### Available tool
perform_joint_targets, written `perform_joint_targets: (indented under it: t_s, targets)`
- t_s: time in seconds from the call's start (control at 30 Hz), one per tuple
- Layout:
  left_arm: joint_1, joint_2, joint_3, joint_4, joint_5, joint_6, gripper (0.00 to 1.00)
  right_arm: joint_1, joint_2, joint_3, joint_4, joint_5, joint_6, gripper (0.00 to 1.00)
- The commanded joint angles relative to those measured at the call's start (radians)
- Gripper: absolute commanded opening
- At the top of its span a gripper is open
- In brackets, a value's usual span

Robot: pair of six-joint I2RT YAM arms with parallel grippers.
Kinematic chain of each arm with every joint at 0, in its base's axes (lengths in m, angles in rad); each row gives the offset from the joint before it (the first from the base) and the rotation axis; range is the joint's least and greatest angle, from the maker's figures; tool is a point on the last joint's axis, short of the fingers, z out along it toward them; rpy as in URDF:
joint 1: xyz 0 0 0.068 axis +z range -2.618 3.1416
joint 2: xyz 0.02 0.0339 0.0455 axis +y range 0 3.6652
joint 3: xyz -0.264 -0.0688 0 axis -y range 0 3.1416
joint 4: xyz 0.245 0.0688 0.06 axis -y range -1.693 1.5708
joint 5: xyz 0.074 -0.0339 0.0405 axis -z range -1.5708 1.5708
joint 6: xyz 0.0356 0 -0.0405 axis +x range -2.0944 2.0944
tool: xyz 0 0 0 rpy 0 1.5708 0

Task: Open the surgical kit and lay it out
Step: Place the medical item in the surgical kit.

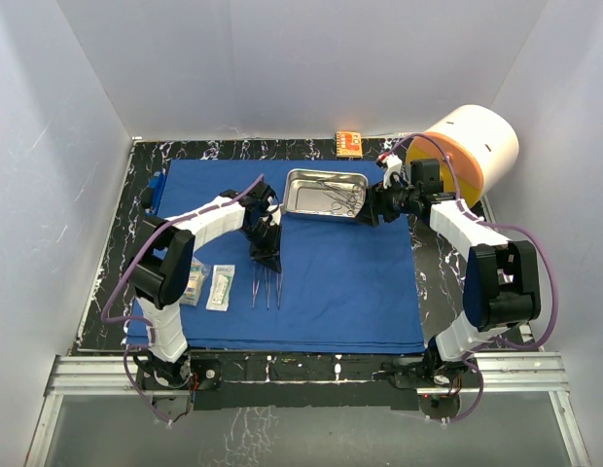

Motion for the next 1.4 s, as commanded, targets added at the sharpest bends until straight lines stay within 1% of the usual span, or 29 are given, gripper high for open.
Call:
perform_joint_targets:
  t_s: [0.0,0.47,0.9,1.27,1.37]
  targets:
    - [0.011,-0.026,-0.013,-0.040,0.003,0.011,0.00,-0.008,-0.031,-0.008,0.051,-0.012,0.007,0.63]
    - [0.027,-0.014,-0.023,-0.035,0.008,0.008,0.00,-0.008,-0.024,-0.010,0.050,-0.016,0.012,0.64]
    - [0.027,0.022,0.007,-0.014,0.039,-0.012,0.00,-0.009,-0.020,-0.006,0.044,-0.019,0.012,0.66]
    - [0.026,0.054,0.033,-0.019,0.022,-0.009,0.00,-0.008,-0.022,-0.009,0.044,-0.022,0.014,0.66]
    - [0.026,0.054,0.034,-0.020,0.013,-0.006,0.03,-0.008,-0.022,-0.010,0.044,-0.023,0.014,0.67]
